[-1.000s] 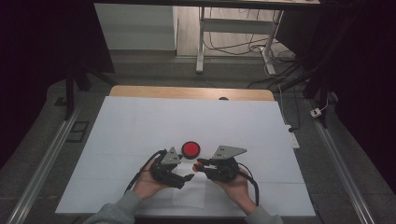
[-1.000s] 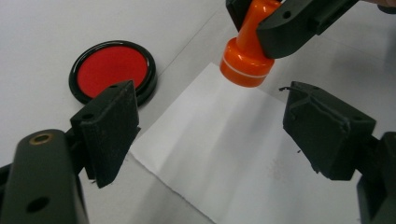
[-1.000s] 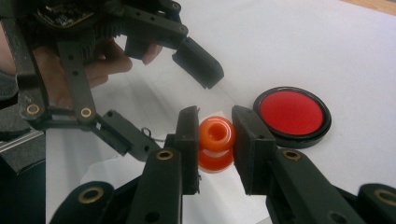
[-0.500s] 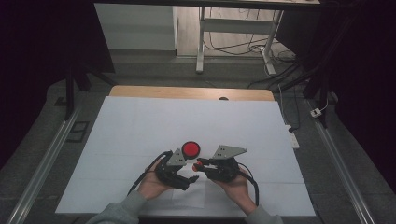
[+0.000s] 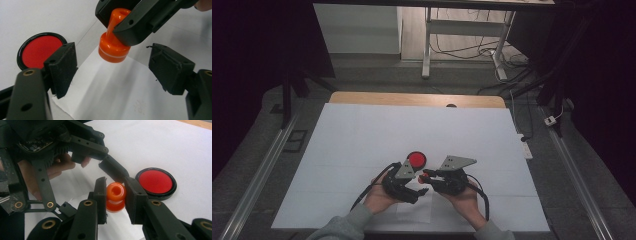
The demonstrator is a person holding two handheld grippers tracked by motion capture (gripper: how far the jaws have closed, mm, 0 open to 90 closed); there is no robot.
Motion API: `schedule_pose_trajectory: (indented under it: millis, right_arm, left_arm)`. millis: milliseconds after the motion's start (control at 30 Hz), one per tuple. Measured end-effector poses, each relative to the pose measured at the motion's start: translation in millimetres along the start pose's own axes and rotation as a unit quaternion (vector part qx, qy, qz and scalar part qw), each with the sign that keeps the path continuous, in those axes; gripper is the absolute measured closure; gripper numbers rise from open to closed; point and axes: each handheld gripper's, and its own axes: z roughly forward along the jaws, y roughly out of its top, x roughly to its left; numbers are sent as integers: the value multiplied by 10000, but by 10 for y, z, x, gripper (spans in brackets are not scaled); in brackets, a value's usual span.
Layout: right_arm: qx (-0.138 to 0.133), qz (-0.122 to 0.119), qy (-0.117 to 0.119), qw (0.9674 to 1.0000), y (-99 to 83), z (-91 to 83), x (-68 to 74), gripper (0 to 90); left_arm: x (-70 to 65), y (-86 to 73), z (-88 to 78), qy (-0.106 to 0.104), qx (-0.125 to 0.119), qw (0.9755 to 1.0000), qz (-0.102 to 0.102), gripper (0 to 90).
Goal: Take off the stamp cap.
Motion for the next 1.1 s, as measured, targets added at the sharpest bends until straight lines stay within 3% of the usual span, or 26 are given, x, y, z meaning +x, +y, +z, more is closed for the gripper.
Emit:
schedule_pose_trajectory:
  millis: [433,1100]
  right_arm:
    - [-44,-27,-14,10000,-1,0,-7,714]
    - [-48,-7,-36,10000,-4,-10,-12,714]
  left_arm:
    - [4,1,52,86,28,9997,211,432]
    - [-17,-3,78,140,76,9991,401,552]
